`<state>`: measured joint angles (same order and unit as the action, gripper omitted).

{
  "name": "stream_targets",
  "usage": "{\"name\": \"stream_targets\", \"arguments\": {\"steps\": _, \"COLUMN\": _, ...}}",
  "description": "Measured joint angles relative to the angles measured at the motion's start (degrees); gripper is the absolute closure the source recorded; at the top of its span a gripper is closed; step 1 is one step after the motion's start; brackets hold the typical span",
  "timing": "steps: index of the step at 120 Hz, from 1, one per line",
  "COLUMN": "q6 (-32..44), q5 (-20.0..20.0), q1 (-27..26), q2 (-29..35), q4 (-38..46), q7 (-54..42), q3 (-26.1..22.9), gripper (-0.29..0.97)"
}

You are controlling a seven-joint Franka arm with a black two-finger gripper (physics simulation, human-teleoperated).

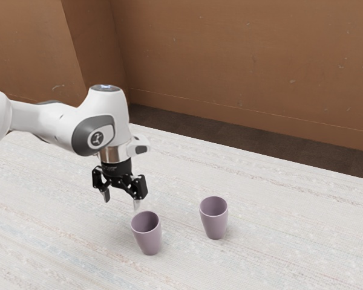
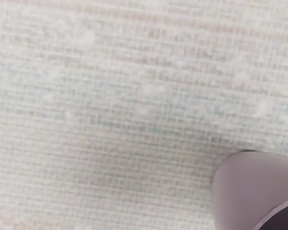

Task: Place the left cup onto the right cup

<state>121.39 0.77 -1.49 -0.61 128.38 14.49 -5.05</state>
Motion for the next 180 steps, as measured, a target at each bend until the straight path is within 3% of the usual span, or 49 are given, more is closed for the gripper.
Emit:
{"name": "stream_targets", "arguments": {"steps": 58, "q6": 2.6, "q5": 1.5, "q1": 1.5, "q2": -0.3, "q4": 1.1, "q7": 0.8, "q3": -1.8, "gripper": 0.00}}
{"name": "stream_targets", "arguments": {"steps": 123, "q6": 3.1, "q5": 2.1, "q1": -2.3, "q2": -1.5, "q4": 1.6, "q7": 2.0, "q3": -3.3, "gripper": 0.00}}
{"name": "stream_targets", "arguments": {"steps": 180, "q6": 4.5, "q5": 2.1, "q1": 0.0, "q2": -2.4, "q4": 2.7, "q7": 2.5, "q3": -3.3, "gripper": 0.00}}
